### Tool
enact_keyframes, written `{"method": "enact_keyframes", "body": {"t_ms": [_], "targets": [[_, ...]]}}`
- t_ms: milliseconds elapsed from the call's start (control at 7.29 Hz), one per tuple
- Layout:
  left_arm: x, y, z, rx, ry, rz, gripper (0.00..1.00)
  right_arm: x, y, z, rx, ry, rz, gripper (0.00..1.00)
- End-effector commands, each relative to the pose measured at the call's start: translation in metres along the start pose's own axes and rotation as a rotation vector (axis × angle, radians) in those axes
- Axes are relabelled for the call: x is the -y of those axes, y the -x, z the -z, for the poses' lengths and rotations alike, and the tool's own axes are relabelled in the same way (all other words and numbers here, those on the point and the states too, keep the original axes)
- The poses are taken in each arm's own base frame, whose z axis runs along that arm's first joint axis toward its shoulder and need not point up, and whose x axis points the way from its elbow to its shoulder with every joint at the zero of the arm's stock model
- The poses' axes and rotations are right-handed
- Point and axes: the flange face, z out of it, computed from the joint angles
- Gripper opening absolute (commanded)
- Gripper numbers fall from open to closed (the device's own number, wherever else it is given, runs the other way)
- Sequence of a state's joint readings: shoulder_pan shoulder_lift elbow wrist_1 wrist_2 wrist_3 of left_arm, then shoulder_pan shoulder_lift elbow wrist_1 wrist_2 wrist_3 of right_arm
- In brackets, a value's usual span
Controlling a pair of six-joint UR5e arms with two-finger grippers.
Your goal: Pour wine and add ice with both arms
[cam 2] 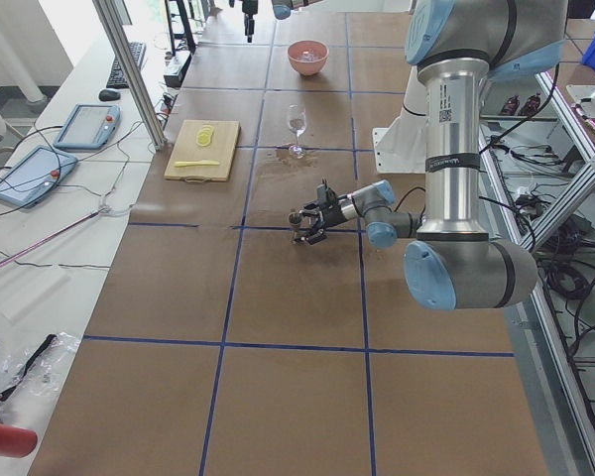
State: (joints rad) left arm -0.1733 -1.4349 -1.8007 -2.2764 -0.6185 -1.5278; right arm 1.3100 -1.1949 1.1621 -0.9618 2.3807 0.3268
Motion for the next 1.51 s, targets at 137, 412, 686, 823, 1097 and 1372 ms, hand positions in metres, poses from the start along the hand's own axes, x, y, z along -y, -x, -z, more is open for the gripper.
{"method": "enact_keyframes", "body": {"t_ms": [137, 412, 686, 823, 1097, 1372], "targets": [[-0.007, 0.002, -0.005, 0.009, -0.006, -0.013, 0.78, 0.001, 0.0, 0.0, 0.0, 0.0, 0.0, 1.0], [-0.009, 0.005, -0.007, 0.014, -0.004, -0.019, 0.71, 0.001, 0.001, 0.001, 0.0, -0.001, 0.002, 1.0], [-0.009, 0.006, -0.007, 0.015, -0.004, -0.02, 0.55, 0.001, 0.001, 0.001, 0.0, -0.001, 0.002, 1.0], [-0.009, 0.006, -0.007, 0.016, -0.005, -0.02, 0.4, 0.001, 0.0, 0.0, 0.0, 0.0, 0.0, 1.0], [-0.003, 0.002, -0.004, 0.008, -0.007, -0.007, 0.0, 0.0, 0.0, 0.0, 0.0, 0.0, 0.0, 1.0], [0.004, -0.001, -0.001, 0.001, -0.009, 0.003, 0.0, 0.001, 0.001, 0.001, 0.0, -0.001, 0.002, 1.0]]}}
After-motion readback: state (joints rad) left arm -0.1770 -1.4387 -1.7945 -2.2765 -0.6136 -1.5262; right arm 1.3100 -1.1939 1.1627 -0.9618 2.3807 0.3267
